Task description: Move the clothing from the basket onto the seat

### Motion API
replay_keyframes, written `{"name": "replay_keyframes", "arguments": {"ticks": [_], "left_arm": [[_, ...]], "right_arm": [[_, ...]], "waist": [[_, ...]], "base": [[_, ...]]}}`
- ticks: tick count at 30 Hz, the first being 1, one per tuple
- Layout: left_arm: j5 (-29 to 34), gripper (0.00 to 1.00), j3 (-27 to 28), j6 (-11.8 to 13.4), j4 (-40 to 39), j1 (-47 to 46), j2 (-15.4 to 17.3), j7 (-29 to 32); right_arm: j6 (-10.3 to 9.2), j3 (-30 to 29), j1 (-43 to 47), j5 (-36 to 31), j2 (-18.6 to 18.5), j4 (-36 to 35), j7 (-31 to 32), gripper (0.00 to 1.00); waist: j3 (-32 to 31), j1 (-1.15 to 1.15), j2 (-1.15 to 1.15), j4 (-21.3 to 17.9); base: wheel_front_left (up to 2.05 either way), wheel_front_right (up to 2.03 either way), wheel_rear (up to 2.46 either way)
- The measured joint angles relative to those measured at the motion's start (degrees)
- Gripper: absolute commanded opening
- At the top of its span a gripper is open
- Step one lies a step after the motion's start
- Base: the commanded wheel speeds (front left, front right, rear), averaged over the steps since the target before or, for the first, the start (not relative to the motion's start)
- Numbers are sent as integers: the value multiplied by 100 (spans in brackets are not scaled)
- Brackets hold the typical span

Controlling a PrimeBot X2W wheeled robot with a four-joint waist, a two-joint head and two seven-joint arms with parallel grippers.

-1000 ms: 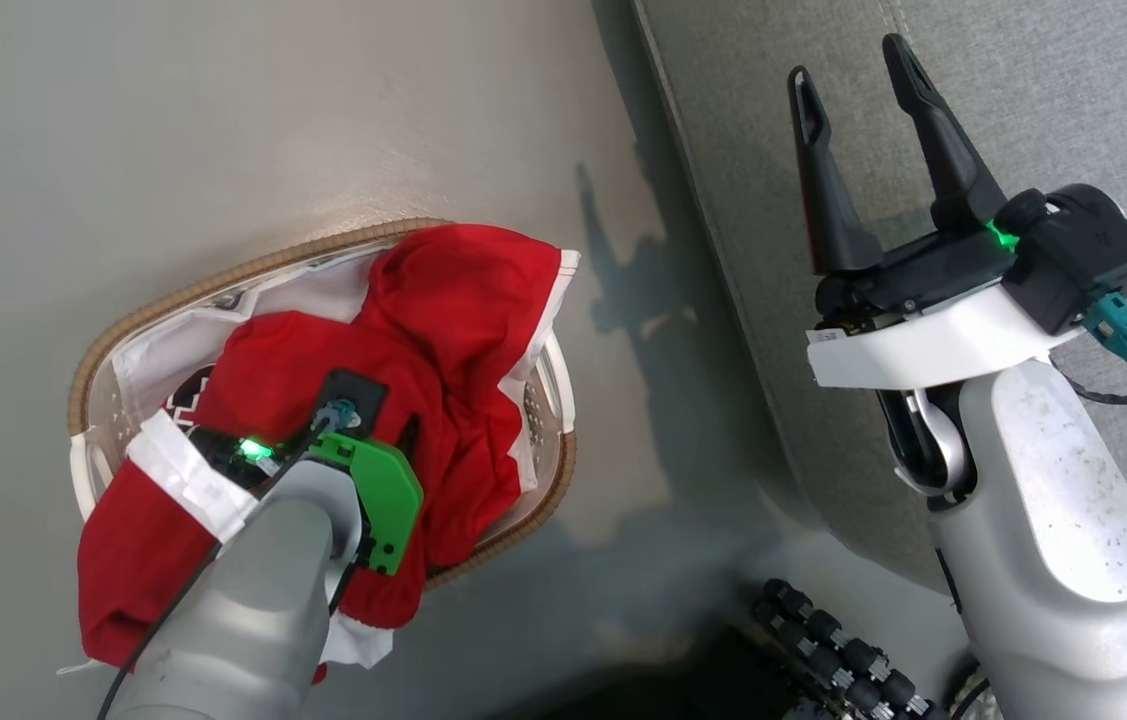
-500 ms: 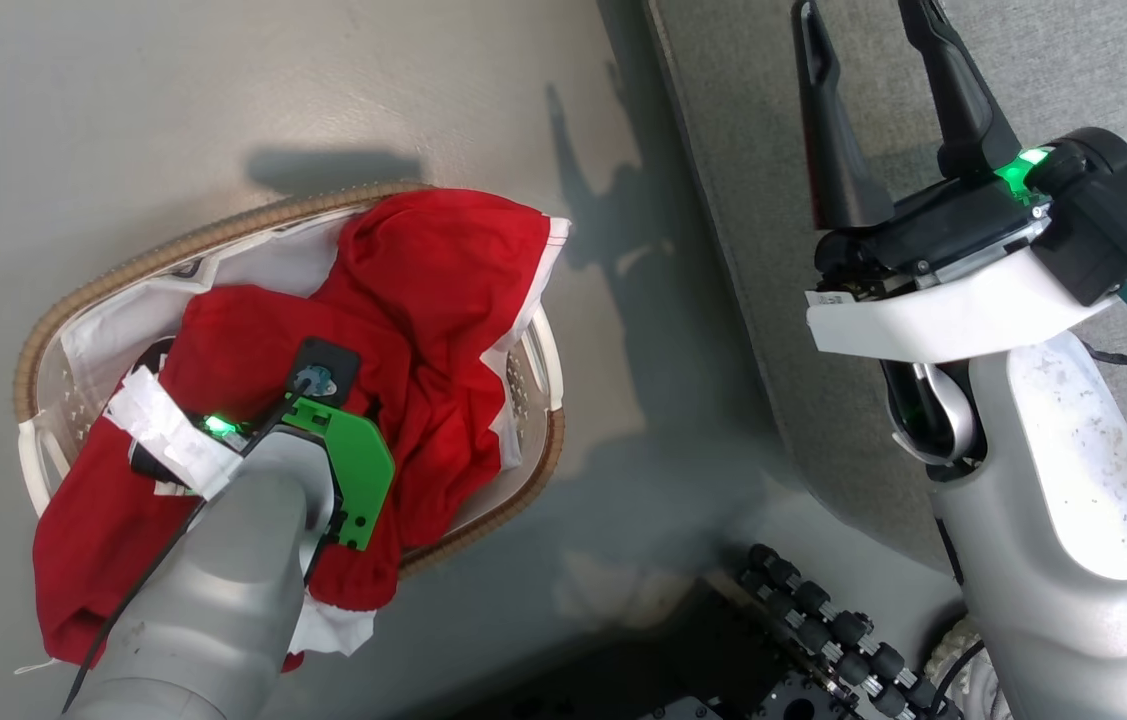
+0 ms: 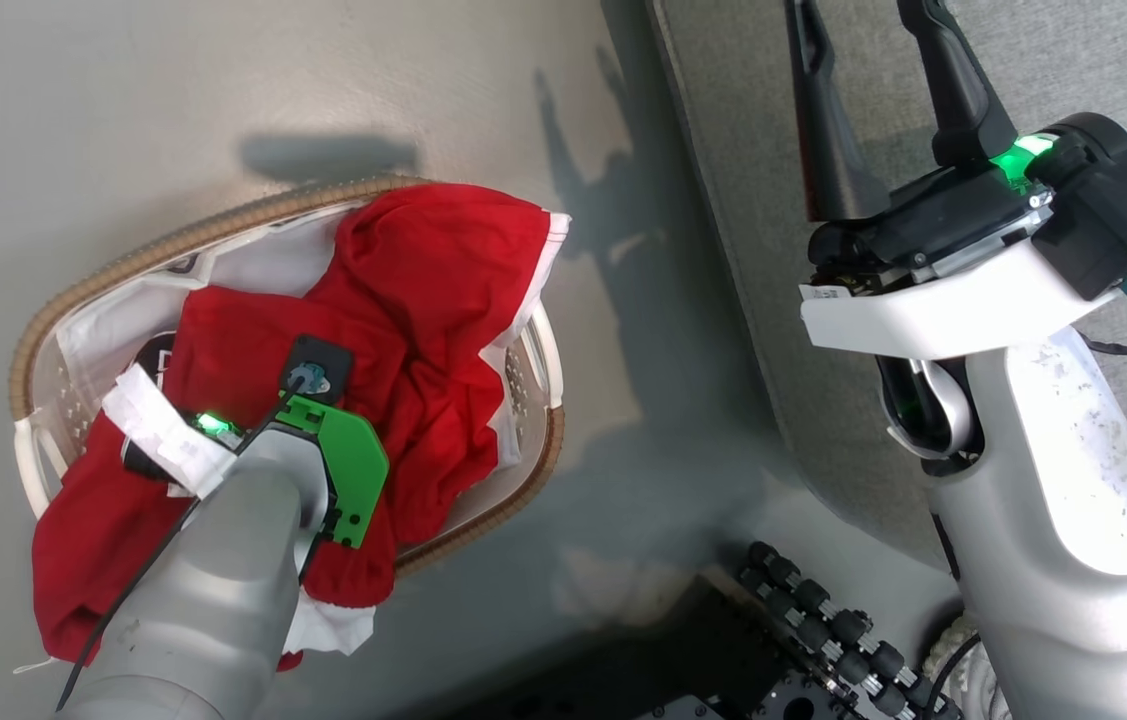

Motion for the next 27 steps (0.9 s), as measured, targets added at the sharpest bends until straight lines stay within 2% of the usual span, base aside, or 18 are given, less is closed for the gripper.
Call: {"name": "replay_keyframes", "arguments": {"ticks": [17, 27], "left_arm": [[-352, 0, -116, -124, -244, 420, -185, -969], [-769, 0, -298, -129, -1154, 943, -192, -1070]], "right_arm": [[0, -140, 422, -255, 7, 528, 0, 100], [1, -191, 824, -336, -185, 756, 0, 100]], "waist": [[-1051, 0, 0, 253], [-1871, 0, 0, 584]], "base": [[0, 0, 0], [0, 0, 0]]}}
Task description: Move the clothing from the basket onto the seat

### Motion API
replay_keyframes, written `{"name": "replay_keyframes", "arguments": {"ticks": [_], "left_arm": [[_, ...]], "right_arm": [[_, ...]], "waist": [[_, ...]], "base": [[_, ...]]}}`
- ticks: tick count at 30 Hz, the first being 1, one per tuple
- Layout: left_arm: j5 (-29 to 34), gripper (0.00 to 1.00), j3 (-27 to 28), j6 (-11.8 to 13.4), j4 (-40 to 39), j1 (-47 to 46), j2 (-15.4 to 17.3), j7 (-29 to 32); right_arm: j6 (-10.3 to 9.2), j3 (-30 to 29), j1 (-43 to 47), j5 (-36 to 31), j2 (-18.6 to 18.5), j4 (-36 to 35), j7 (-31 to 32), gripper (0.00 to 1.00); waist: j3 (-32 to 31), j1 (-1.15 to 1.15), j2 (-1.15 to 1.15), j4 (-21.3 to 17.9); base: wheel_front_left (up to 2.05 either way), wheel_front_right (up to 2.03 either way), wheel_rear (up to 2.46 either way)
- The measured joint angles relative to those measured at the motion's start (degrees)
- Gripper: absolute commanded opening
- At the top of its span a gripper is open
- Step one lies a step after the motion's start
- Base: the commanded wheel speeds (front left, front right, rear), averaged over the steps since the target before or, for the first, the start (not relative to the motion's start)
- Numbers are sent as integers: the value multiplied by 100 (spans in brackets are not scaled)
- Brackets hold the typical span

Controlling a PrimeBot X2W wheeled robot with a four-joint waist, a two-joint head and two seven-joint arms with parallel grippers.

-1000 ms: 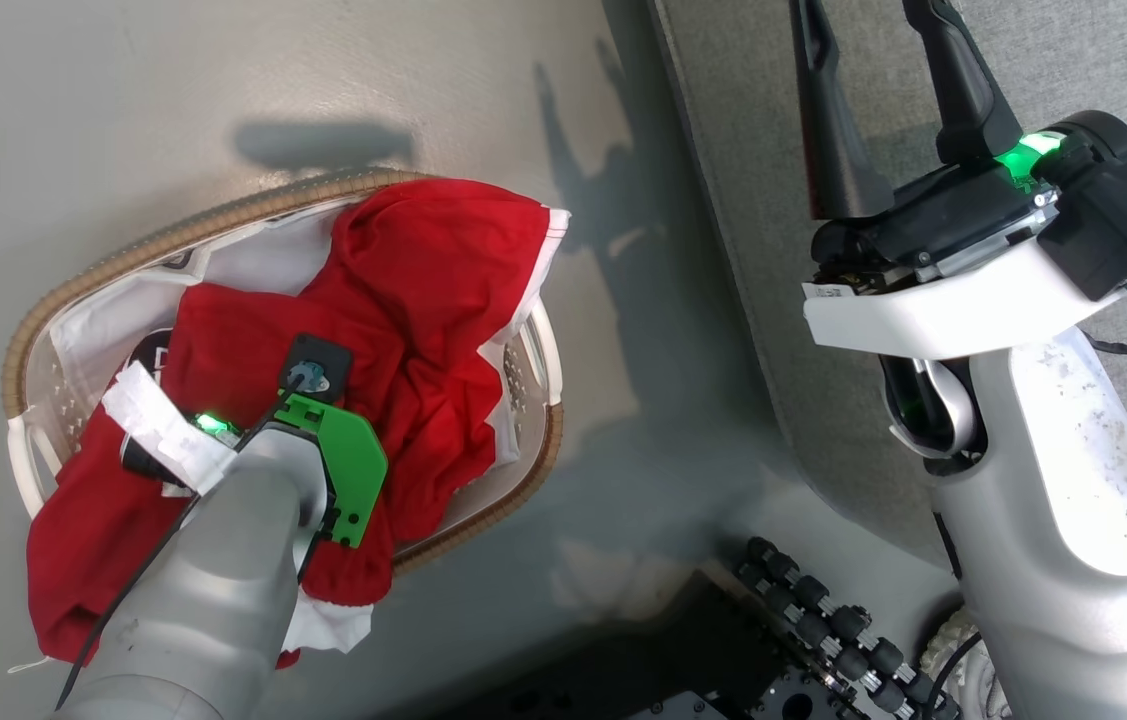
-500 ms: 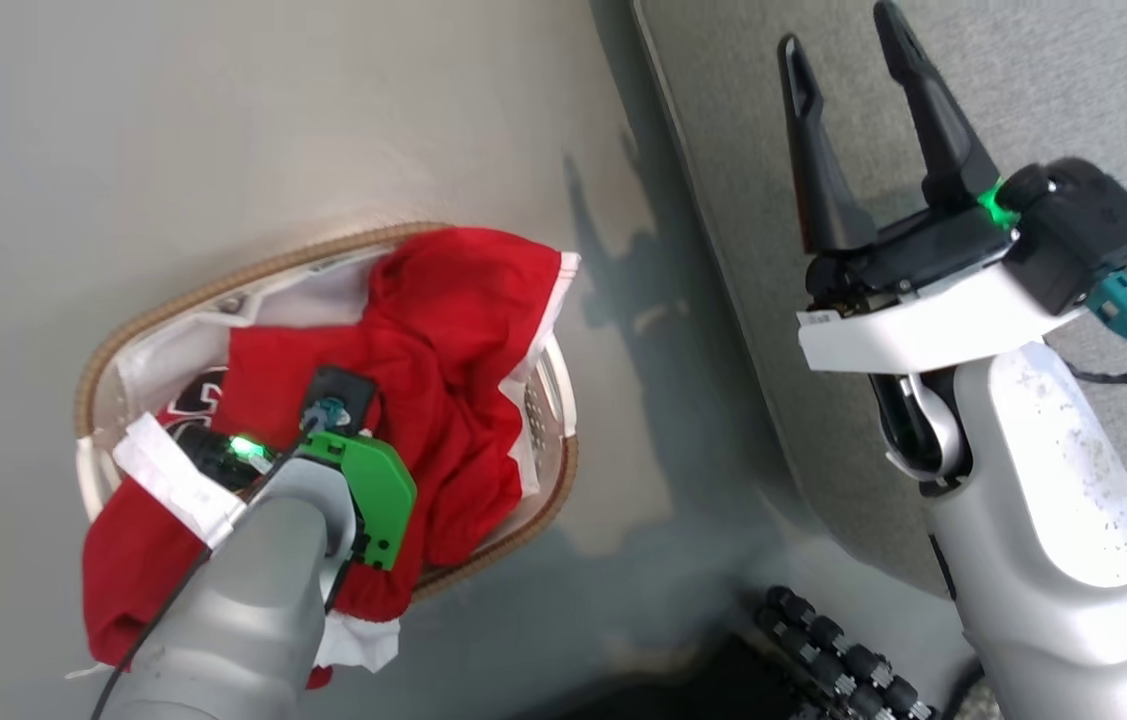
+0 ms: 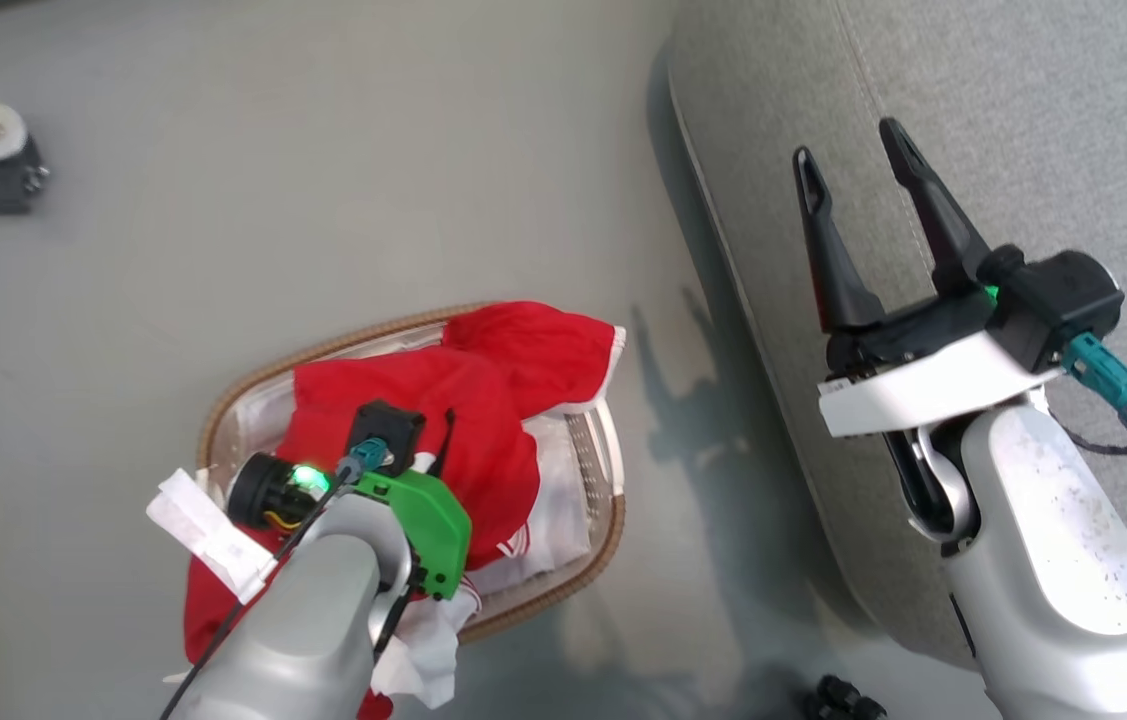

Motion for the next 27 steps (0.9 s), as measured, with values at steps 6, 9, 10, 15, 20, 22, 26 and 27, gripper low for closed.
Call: {"name": "replay_keyframes", "arguments": {"ticks": [6, 9, 10, 15, 20, 22, 26, 27], "left_arm": [[-94, 0, 35, 134, -835, 292, -4, -8], [-99, 0, 97, 196, -1181, 387, -5, -8], [-98, 0, 118, 211, -1279, 398, -7, -8], [1, 0, 309, 234, -1851, 515, -9, -8], [147, 0, 583, 240, -2440, 592, -8, -9], [218, 0, 684, 240, -2668, 628, -8, -8], [327, 0, 848, 240, -3103, 711, -10, -8], [341, 0, 880, 240, -3183, 716, -9, -8]], "right_arm": [[0, -62, 302, 0, -86, 90, 0, 100], [-1, -83, 442, 0, -98, 125, 0, 100], [0, -90, 481, 0, -99, 132, 0, 100], [-1, -76, 703, 0, -92, 185, 0, 100], [0, -33, 881, 1, -89, 252, 0, 100], [0, -20, 961, 2, -86, 269, 0, 100], [0, -4, 1141, 11, -68, 313, 0, 100], [-1, -2, 1184, 11, -60, 321, 0, 100]], "waist": [[-481, 0, 0, 241], [-701, 0, 0, 355], [-761, 0, 0, 385], [-1110, 0, 0, 548], [-1416, 0, 0, 660], [-1521, 0, 0, 689], [-1728, 0, 0, 738], [-1771, 0, 0, 747]], "base": [[0, 0, 0], [0, 0, 0], [0, 0, 0], [0, 0, 0], [0, 0, 0], [0, 0, 0], [0, 0, 0], [0, 0, 0]]}}
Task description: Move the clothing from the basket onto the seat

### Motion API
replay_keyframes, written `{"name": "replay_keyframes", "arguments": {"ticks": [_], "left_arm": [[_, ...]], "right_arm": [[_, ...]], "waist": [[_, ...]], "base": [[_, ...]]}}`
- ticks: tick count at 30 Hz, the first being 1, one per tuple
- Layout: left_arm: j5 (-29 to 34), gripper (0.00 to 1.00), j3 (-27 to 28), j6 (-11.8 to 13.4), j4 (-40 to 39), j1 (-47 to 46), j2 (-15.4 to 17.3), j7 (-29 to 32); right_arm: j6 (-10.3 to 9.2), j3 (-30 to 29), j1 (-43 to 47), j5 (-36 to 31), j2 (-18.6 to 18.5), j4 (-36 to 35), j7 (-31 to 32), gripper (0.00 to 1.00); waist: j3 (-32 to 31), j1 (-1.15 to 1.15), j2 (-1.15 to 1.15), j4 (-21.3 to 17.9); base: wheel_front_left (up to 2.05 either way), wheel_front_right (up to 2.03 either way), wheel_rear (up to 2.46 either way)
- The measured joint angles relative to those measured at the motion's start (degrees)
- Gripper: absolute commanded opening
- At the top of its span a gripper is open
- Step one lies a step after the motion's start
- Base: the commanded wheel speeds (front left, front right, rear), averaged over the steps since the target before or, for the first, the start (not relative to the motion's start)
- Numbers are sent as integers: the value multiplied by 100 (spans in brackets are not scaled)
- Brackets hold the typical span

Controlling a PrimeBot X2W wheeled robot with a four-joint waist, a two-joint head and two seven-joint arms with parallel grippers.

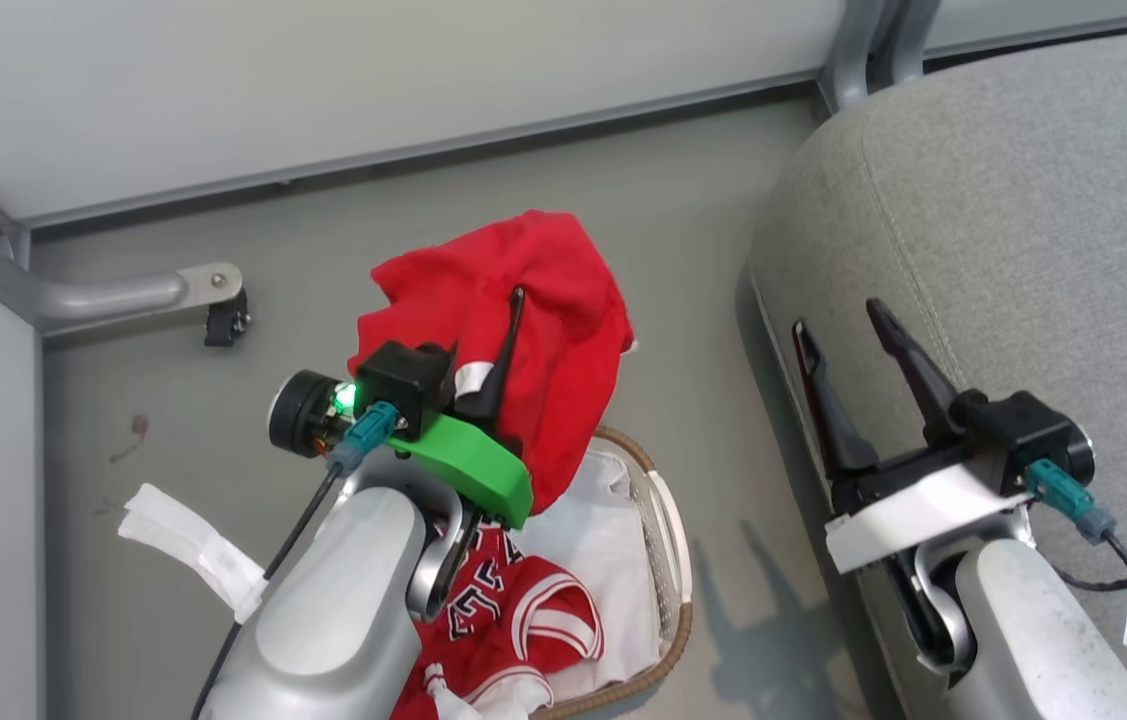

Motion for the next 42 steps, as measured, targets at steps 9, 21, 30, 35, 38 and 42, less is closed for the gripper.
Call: {"name": "replay_keyframes", "arguments": {"ticks": [9, 21, 30, 35, 38, 42], "left_arm": [[90, 0, 254, 25, -625, 28, -1, 0], [91, 0, 327, 41, -1016, 238, -1, 0], [80, 0, 224, 83, -1136, 323, 0, 0], [69, 0, 153, 100, -1157, 324, -1, 0], [41, 0, 108, 102, -1159, 324, -1, 0], [33, 0, 67, 127, -1157, 324, 0, 0]], "right_arm": [[1, 41, 337, 34, 25, 129, 0, 100], [1, 144, 652, 35, 29, 364, 0, 100], [0, 275, 748, 42, -5, 454, 0, 100], [1, 564, 736, 40, -66, 408, 0, 100], [0, 790, 649, 42, -75, 330, 0, 100], [0, 1194, 416, 51, -98, 223, 0, 100]], "waist": [[-397, 0, 0, 77], [-770, 0, 0, 169], [-879, 0, 0, 262], [-853, 0, 0, 301], [-823, 0, 0, 319], [-783, 0, 0, 335]], "base": [[0, 0, 0], [0, 0, 0], [0, 0, 0], [0, 0, 0], [0, 0, 0], [0, 0, 0]]}}
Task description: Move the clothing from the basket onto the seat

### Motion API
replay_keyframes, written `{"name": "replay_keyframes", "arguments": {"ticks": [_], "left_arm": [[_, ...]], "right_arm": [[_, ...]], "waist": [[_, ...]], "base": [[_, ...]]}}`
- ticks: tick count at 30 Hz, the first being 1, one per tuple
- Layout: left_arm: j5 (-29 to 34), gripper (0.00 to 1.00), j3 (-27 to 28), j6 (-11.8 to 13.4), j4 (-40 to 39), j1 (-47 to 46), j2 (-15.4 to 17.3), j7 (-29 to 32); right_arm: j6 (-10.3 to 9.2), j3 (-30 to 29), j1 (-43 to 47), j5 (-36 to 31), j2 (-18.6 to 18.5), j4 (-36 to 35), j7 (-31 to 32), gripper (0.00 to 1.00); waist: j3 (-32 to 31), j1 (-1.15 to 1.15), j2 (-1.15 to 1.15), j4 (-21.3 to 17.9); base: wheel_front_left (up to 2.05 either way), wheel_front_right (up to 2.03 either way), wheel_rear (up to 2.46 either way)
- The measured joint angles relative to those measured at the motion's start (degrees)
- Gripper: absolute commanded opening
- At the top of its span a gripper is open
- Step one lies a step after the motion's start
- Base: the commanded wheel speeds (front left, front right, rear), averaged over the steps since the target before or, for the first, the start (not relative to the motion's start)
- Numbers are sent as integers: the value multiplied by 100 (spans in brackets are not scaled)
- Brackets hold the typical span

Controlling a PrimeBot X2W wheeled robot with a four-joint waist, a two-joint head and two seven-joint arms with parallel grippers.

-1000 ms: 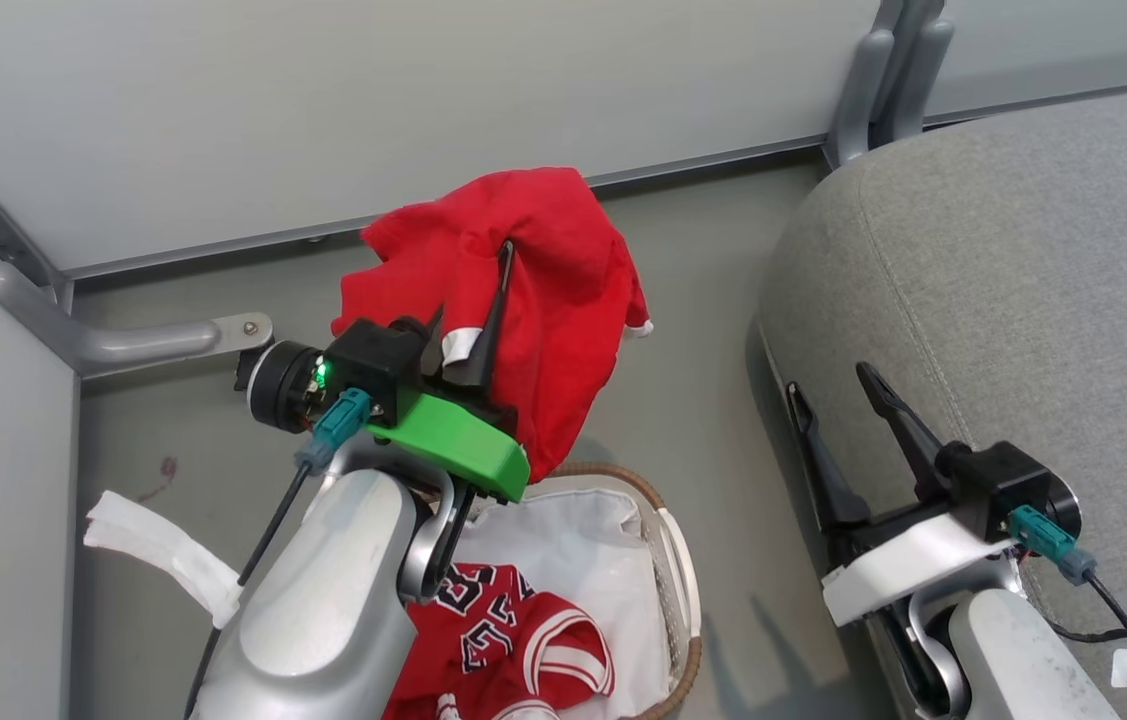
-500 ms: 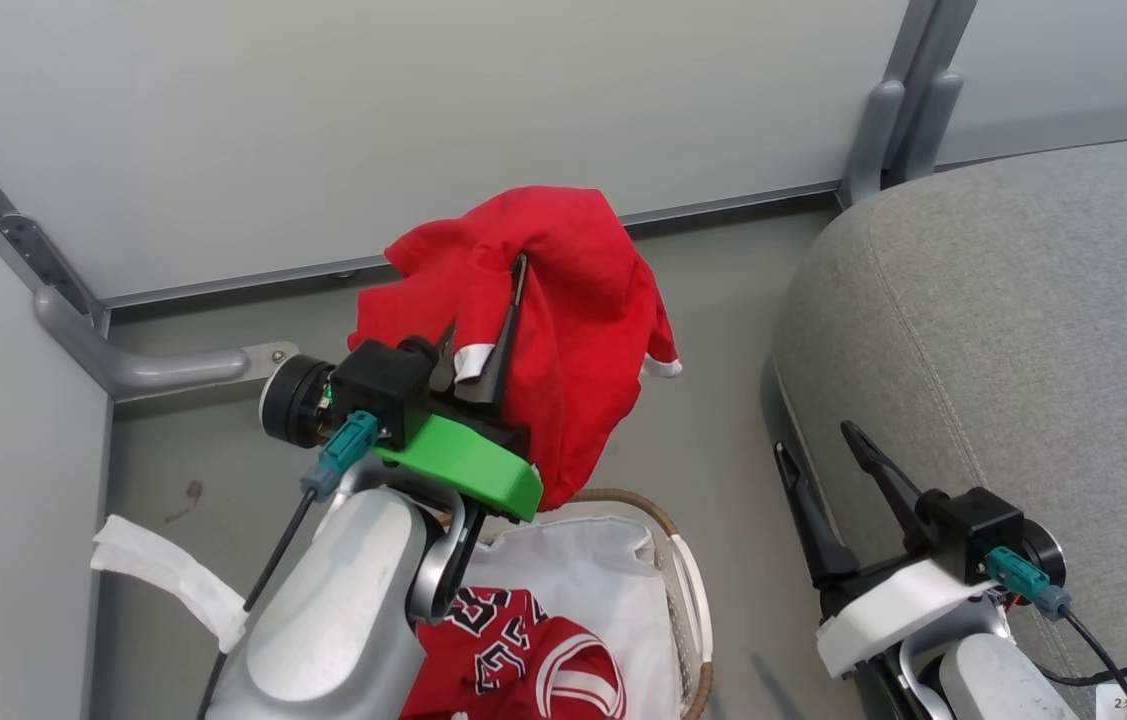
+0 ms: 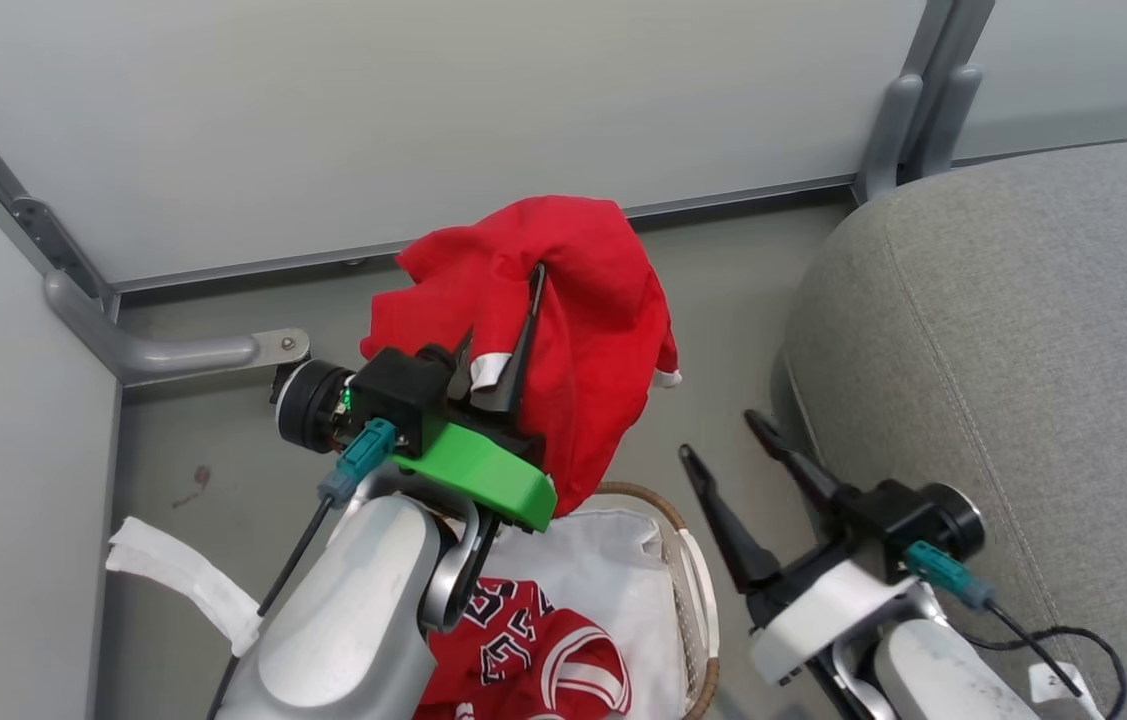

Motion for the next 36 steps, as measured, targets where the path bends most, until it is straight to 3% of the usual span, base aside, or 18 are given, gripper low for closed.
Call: {"name": "replay_keyframes", "arguments": {"ticks": [8, 36], "left_arm": [[-34, 0, -80, 5, 12, -9, -1, 0], [-326, 0, -995, 87, -94, -287, 0, 0]], "right_arm": [[1, 612, -473, 145, -33, 103, 0, 100], [1, 1148, -1339, 490, 123, 1422, 0, 100]], "waist": [[55, 0, 0, 63], [274, 0, 0, 586]], "base": [[0, 0, 0], [0, 0, 0]]}}
